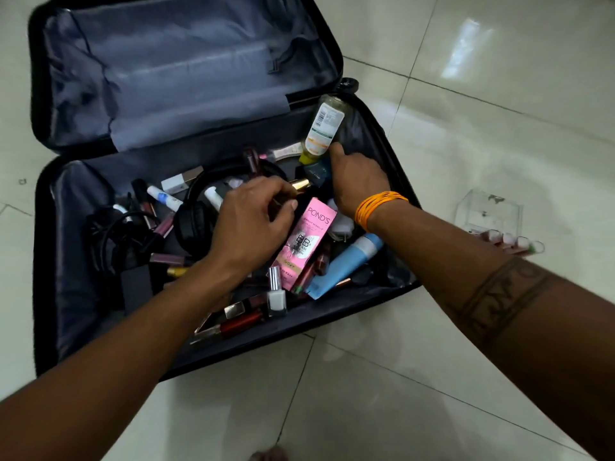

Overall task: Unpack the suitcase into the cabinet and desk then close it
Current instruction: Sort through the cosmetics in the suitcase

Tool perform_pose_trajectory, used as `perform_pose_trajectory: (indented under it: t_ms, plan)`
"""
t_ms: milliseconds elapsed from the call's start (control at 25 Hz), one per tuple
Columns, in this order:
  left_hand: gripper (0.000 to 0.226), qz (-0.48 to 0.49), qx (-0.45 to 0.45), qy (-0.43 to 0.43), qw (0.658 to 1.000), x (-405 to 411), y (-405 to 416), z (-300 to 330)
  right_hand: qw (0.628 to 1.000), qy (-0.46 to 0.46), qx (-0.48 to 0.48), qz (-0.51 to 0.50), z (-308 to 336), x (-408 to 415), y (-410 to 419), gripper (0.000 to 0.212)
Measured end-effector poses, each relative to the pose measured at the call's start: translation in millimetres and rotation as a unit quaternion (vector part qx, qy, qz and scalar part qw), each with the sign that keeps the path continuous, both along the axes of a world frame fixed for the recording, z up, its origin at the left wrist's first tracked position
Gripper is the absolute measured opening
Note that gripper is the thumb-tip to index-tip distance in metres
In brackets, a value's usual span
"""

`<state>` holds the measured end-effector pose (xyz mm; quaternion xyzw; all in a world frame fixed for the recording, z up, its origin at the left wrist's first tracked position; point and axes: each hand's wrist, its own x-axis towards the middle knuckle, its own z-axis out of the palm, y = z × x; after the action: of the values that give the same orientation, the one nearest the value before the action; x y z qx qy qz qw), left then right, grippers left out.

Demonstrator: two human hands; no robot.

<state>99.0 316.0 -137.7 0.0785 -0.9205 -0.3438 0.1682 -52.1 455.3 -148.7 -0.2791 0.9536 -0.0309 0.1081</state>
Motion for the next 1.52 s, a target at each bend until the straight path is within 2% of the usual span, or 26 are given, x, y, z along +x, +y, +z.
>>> perform_pose_trajectory:
  t_ms: [80, 160, 280, 440, 560, 720, 800, 880, 960, 1000, 1040, 1120, 1160, 1200, 1280, 1400, 1440, 1520]
  plan:
    - [0.013, -0.044, -0.004, -0.013, 0.999, 8.7, 16.0, 1.6, 1.000, -0.003, 0.022, 0.014, 3.6, -2.1, -2.7, 0.045]
    - [0.019, -0.114, -0.086, -0.063, 0.988, 11.4, 34.1, -3.0, 0.998, -0.012, 0.047, 0.030, 5.5, -1.8, -4.8, 0.043]
    - [0.015, -0.170, -0.254, -0.208, 0.929, -2.9, 52.9, 0.9, 0.998, -0.019, 0.057, 0.025, 7.2, -4.6, -4.8, 0.047]
    - [0.023, -0.170, -0.376, -0.283, 0.866, -21.3, 66.7, 14.8, 0.999, -0.011, 0.044, 0.014, 6.7, -5.1, -9.3, 0.049]
    - [0.032, -0.156, -0.406, -0.298, 0.850, -20.0, 78.6, 13.7, 0.999, -0.030, 0.029, 0.001, 7.5, -6.3, -6.4, 0.054]
    - [0.031, -0.161, -0.423, -0.302, 0.839, -19.0, 79.7, 14.0, 0.998, -0.063, 0.003, -0.031, 10.8, -4.7, 0.5, 0.052]
    - [0.035, -0.159, -0.416, -0.307, 0.841, -16.0, 77.3, 13.1, 0.996, -0.043, -0.054, -0.064, 18.4, 3.3, 5.9, 0.052]
    - [0.042, -0.150, -0.398, -0.305, 0.852, -13.4, 74.2, 10.9, 0.979, -0.009, -0.165, -0.119, 26.9, 16.6, 14.0, 0.058]
    - [0.048, -0.153, -0.379, -0.303, 0.861, -9.2, 70.1, 6.0, 0.945, -0.021, -0.269, -0.186, 30.8, 36.3, 24.0, 0.053]
    - [0.051, -0.155, -0.366, -0.303, 0.866, -7.8, 67.6, 4.6, 0.921, -0.064, -0.314, -0.221, 33.6, 45.5, 28.7, 0.045]
    - [0.055, -0.153, -0.340, -0.305, 0.876, -6.6, 65.4, 3.2, 0.880, -0.132, -0.372, -0.265, 36.3, 53.0, 33.3, 0.033]
    - [0.067, -0.140, -0.288, -0.311, 0.895, -3.3, 60.9, 1.6, 0.729, -0.321, -0.491, -0.352, 44.2, 63.1, 42.0, 0.016]
    - [0.073, -0.139, -0.276, -0.311, 0.899, -0.8, 58.8, 1.0, 0.658, -0.399, -0.521, -0.370, 48.4, 67.0, 46.6, 0.019]
    - [0.076, -0.144, -0.274, -0.313, 0.898, 1.4, 57.3, 1.5, 0.616, -0.451, -0.529, -0.371, 49.1, 68.3, 50.8, 0.023]
    - [0.070, -0.163, -0.291, -0.308, 0.891, 4.0, 56.8, 2.6, 0.584, -0.508, -0.521, -0.359, 47.1, 72.1, 55.4, 0.027]
    - [0.065, -0.169, -0.281, -0.299, 0.896, 4.3, 58.1, 3.5, 0.580, -0.514, -0.519, -0.360, 37.2, 79.1, 55.3, 0.025]
    - [0.068, -0.165, -0.234, -0.306, 0.908, 5.1, 55.8, 2.7, 0.581, -0.504, -0.522, -0.369, 33.6, 81.4, 55.2, 0.023]
    - [0.062, -0.155, -0.035, -0.308, 0.938, 9.3, 46.4, 0.1, 0.580, -0.484, -0.533, -0.381, 28.5, 83.0, 56.7, 0.019]
